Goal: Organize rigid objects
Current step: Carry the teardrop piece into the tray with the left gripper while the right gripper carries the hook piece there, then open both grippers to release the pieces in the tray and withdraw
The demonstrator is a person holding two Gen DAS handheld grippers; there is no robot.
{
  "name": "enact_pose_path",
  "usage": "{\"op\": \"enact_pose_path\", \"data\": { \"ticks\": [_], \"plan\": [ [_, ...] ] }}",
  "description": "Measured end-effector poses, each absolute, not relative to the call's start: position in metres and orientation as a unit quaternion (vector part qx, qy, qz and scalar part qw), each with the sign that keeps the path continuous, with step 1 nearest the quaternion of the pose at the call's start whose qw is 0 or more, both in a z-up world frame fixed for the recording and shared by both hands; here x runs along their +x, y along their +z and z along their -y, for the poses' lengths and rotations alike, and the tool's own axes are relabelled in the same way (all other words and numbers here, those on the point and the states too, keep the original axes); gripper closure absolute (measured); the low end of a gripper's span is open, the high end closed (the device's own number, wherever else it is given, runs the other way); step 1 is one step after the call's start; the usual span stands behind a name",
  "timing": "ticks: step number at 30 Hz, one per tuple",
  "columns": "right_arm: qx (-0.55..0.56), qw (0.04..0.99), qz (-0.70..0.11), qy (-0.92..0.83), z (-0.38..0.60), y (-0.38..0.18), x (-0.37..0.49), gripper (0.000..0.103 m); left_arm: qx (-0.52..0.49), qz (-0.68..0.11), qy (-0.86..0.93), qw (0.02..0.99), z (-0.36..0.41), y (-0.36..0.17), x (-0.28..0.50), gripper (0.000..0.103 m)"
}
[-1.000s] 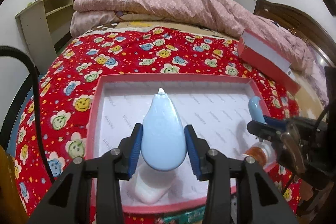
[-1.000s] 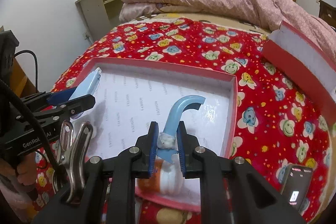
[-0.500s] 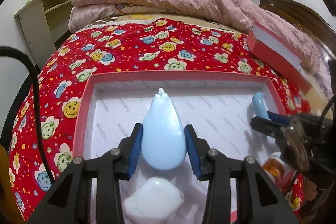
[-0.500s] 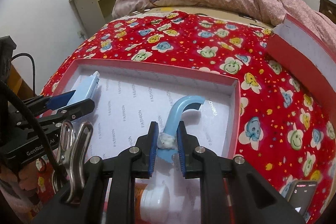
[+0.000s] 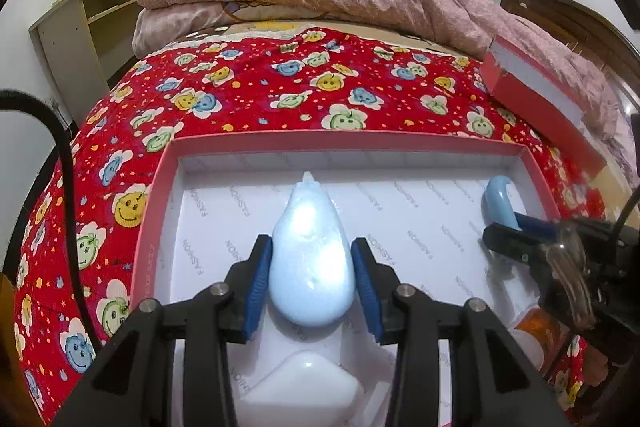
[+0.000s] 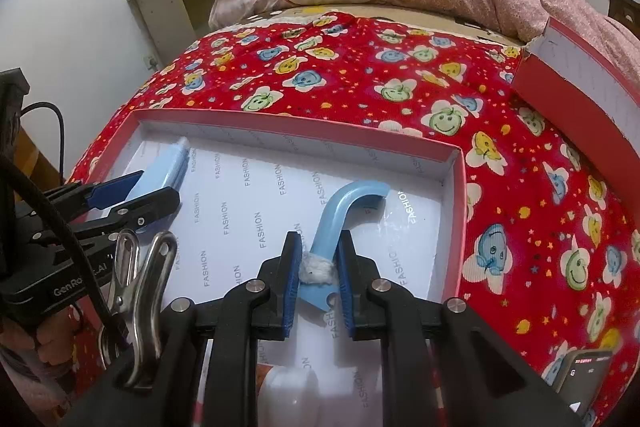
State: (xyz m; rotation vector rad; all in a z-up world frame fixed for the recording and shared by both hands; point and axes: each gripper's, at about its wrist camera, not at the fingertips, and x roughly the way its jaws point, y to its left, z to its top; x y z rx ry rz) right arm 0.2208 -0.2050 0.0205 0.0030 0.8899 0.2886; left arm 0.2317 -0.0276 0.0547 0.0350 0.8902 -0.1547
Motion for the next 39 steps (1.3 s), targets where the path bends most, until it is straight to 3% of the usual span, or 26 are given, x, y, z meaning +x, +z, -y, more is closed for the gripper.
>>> {"op": "enact_pose_path", "data": {
  "ticks": [21,23,28,31,36,39],
  "plan": [
    [-0.005,0.893,-0.43,0.134,0.203,0.02,0.222,0.084,0.03,-0.425,-0.072,0.902,0.03,0.052,0.231,0.06],
    [-0.004,0.892,-0.431,0.136,0.203,0.02,0.222,0.081,0.032,-0.428,-0.073,0.9,0.03,0.053,0.23,0.057],
    [0.018,0.89,-0.43,0.152,0.204,0.024,0.219,0.059,0.039,-0.419,-0.07,0.904,0.031,0.061,0.222,0.046],
    [0.012,0.896,-0.417,0.154,0.202,0.03,0.211,0.058,0.047,-0.409,-0.065,0.909,0.031,0.069,0.214,0.039],
    [0.011,0.902,-0.401,0.161,0.2,0.044,0.196,0.048,0.038,-0.403,-0.067,0.912,0.028,0.081,0.201,0.039],
    [0.012,0.904,-0.394,0.163,0.201,0.051,0.186,0.047,0.039,-0.402,-0.065,0.913,0.026,0.086,0.191,0.038]
  ]
}}
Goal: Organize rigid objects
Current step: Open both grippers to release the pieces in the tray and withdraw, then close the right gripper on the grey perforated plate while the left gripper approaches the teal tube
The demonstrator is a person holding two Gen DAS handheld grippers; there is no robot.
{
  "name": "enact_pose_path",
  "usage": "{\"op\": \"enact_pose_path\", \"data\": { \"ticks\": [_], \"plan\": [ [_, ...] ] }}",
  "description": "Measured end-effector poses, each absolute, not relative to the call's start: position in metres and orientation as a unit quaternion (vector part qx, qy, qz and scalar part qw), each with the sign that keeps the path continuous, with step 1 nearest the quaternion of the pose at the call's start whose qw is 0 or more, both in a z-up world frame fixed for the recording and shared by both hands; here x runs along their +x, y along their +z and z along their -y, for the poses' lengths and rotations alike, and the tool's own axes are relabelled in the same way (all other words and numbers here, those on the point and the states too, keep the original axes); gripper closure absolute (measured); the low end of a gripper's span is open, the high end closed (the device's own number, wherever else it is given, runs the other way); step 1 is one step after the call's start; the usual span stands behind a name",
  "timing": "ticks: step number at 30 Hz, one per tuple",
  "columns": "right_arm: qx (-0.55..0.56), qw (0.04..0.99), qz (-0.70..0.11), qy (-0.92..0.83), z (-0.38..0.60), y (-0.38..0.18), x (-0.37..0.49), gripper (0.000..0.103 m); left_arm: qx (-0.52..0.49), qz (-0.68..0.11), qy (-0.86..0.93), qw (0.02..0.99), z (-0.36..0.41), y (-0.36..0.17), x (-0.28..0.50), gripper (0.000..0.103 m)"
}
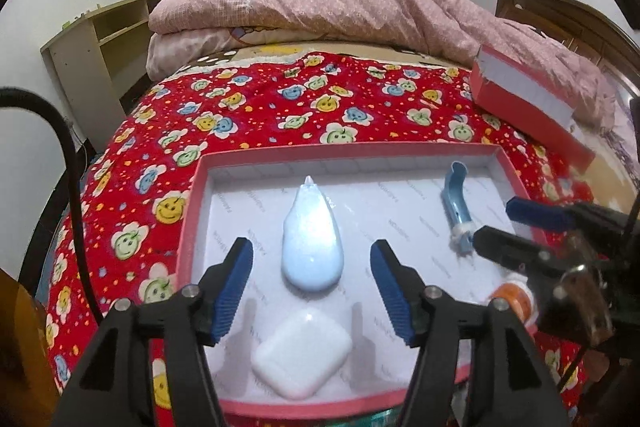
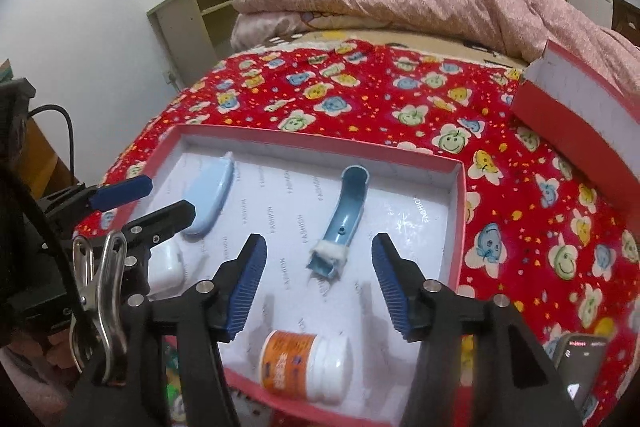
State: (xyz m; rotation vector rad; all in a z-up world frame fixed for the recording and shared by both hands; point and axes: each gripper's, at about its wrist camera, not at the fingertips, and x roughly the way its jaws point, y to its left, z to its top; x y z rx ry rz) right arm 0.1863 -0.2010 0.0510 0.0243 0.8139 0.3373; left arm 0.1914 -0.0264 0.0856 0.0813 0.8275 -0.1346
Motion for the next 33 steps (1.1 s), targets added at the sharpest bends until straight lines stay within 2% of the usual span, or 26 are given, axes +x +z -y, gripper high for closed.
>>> {"op": "enact_pose_path", "data": {
  "ticks": [8,17,33],
  "plan": [
    [0.02,0.908,-0.384,0.166,0.205,0.063,0.155,0.047,0.026,-0.393,-0.064,0.917,0.017,0.098,0.156,0.034],
    [0.021,0.91,-0.377,0.168,0.21,0.065,0.109,0.047,0.012,-0.397,-0.068,0.915,0.011,0.1,0.117,0.033],
    [0.018,0.898,-0.404,0.175,0.201,0.032,0.048,0.047,-0.012,-0.427,-0.074,0.901,0.005,0.073,0.066,0.033]
  ]
}}
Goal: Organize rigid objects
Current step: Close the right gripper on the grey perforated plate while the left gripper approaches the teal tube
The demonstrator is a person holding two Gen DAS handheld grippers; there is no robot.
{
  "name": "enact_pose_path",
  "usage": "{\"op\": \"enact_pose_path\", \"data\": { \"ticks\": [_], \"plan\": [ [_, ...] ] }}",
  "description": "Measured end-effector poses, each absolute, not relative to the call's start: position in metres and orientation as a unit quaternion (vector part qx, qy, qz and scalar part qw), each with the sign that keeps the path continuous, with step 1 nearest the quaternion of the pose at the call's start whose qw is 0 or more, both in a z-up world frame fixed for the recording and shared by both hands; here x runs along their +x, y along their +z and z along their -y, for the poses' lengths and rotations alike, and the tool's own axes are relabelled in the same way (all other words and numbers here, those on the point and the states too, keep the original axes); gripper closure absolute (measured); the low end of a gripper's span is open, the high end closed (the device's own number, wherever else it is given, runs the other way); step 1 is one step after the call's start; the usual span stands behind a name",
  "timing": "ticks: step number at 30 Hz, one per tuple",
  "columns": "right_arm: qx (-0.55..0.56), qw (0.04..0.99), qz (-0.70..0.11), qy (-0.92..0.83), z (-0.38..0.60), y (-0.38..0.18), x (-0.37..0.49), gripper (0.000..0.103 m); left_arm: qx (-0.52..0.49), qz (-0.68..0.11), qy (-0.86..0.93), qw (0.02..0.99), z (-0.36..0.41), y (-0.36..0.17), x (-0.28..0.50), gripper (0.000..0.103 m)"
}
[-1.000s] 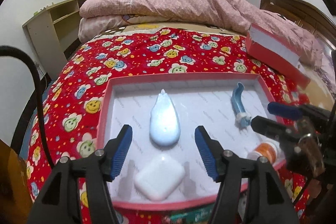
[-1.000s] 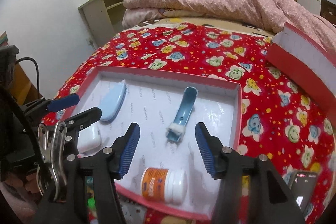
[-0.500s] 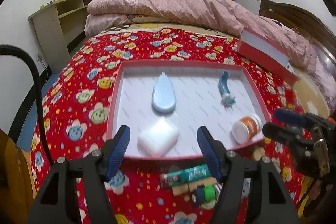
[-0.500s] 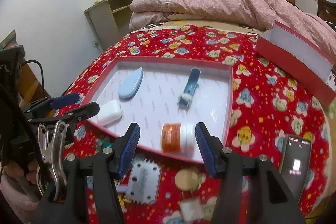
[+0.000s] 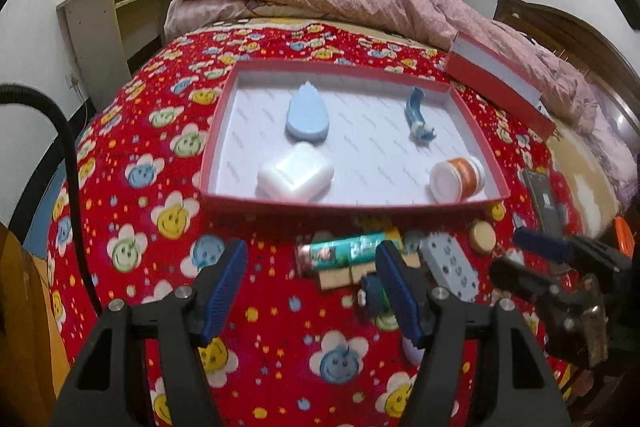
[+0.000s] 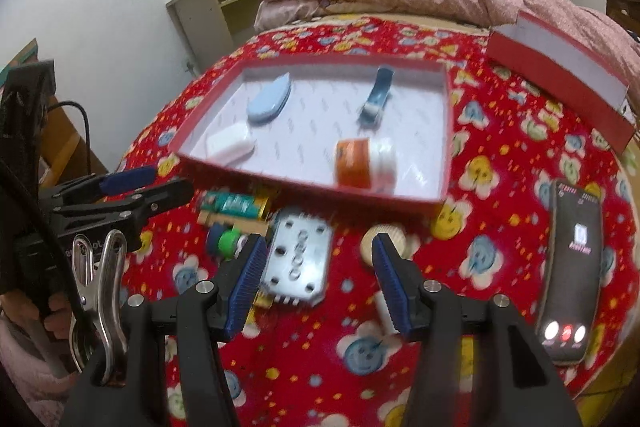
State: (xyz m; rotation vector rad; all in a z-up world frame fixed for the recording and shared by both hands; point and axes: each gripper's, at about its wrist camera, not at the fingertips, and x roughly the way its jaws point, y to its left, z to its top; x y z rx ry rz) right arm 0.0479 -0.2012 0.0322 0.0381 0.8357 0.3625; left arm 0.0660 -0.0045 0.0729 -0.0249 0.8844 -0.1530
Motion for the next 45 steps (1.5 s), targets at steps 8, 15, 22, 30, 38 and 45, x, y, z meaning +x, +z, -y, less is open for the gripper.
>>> {"op": "enact_pose_path", "data": {
  "ticks": [8,15,22,30,38,45],
  "plan": [
    [0.018,0.893,-0.419,0.161,0.188,0.011,0.049,0.047,-0.011,-0.435,-0.064,0.898,-0.003,0.062,0.059,0.033],
    [0.022,0.89,-0.429,0.151,0.182,0.002,0.057,0.047,-0.019,-0.436,-0.06,0.897,-0.009,0.057,0.059,0.033],
    [0.033,0.884,-0.441,0.153,0.177,-0.006,0.063,0.047,-0.02,-0.44,-0.057,0.896,-0.013,0.051,0.06,0.033],
    [0.026,0.892,-0.43,0.138,0.179,-0.007,0.057,0.057,-0.034,-0.444,-0.063,0.893,-0.012,0.049,0.065,0.033],
    [0.03,0.903,-0.41,0.127,0.199,-0.003,0.022,0.057,-0.047,-0.448,-0.075,0.89,0.008,0.048,0.077,0.022],
    [0.025,0.903,-0.414,0.115,0.21,-0.021,-0.009,0.057,-0.028,-0.452,-0.072,0.889,0.036,0.043,0.088,0.019]
  ]
}}
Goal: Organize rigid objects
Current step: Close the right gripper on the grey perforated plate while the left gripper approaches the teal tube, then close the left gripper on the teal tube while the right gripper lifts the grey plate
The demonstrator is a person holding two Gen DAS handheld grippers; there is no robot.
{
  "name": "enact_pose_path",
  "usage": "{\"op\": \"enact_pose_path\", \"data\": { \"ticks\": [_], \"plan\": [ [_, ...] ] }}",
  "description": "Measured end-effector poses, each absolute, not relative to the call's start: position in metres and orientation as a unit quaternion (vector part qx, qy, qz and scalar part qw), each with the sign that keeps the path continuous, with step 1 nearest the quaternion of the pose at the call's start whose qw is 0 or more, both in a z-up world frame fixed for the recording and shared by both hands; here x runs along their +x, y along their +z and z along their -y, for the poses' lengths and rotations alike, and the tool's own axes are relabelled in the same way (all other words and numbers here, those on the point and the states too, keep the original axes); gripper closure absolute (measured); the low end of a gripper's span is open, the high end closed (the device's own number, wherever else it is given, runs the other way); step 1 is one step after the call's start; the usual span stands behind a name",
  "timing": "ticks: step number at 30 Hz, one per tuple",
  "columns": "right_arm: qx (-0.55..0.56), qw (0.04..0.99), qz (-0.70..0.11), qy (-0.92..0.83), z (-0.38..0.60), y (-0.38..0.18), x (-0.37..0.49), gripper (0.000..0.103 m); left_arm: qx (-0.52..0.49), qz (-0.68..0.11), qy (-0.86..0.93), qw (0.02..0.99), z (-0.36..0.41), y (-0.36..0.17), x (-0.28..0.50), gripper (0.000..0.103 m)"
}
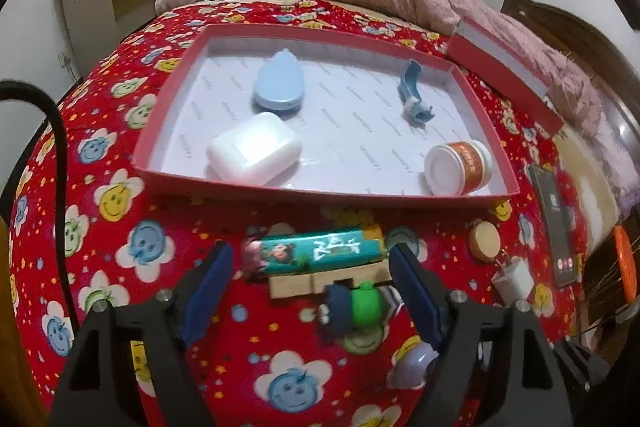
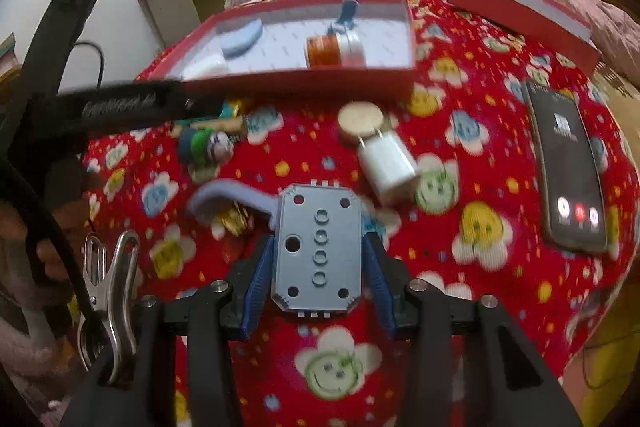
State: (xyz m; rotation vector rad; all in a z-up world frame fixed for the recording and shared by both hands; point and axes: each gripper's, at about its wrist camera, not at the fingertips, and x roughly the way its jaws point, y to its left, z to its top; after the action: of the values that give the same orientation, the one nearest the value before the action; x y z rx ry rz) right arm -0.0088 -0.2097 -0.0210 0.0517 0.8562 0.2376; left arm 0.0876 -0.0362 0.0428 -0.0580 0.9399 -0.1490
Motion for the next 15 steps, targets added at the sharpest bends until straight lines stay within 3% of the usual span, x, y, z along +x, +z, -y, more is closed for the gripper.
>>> {"op": "enact_pose_path", "data": {
  "ticks": [15],
  "plan": [
    [0.016,0.919,-0.379,0.11,0.209,-0.028,-0.021,0.057,-0.034,-0.462,-0.028,0.886,0.055,0.028,0.101,0.008]
  ]
}}
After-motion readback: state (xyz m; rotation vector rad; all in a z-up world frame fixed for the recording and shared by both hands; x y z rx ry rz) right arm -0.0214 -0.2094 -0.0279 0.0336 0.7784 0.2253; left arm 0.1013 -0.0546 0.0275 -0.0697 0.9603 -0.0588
